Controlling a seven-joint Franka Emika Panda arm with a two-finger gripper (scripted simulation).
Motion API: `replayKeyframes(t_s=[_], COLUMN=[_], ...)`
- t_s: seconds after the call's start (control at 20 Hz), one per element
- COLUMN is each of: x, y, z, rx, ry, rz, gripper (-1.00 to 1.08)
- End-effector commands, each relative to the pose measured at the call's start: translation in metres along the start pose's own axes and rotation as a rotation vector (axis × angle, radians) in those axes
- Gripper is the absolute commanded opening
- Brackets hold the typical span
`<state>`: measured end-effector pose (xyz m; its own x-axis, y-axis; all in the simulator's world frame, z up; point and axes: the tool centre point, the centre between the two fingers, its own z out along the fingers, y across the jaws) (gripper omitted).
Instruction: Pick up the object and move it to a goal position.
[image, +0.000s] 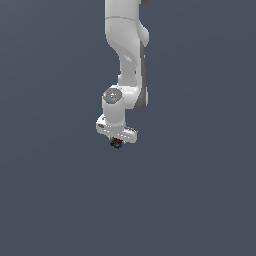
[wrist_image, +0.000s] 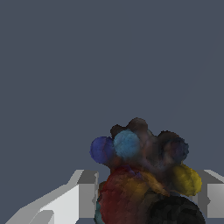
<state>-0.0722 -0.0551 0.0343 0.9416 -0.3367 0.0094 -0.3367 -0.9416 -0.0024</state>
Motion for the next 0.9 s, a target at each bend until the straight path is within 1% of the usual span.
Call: replayKeyframes(t_s=[0.0,0.05,0.25,0.65,0.85], x=[-0.004,0.000,0.003,0.020,0.023], y=[0.000,0.001,0.007,0.039,0.042], z=[0.005,0.000,-0.002,-0.011,-0.012], rx=[-0.003,0.000,0.000,-0.002,-0.002], ry=[-0.009,0.001,-0.001,-0.008,-0.009], rz=[-0.002,0.001,0.001,-0.001,-0.002], gripper=[-1.00,-1.00,-1.00,-1.00,-1.00])
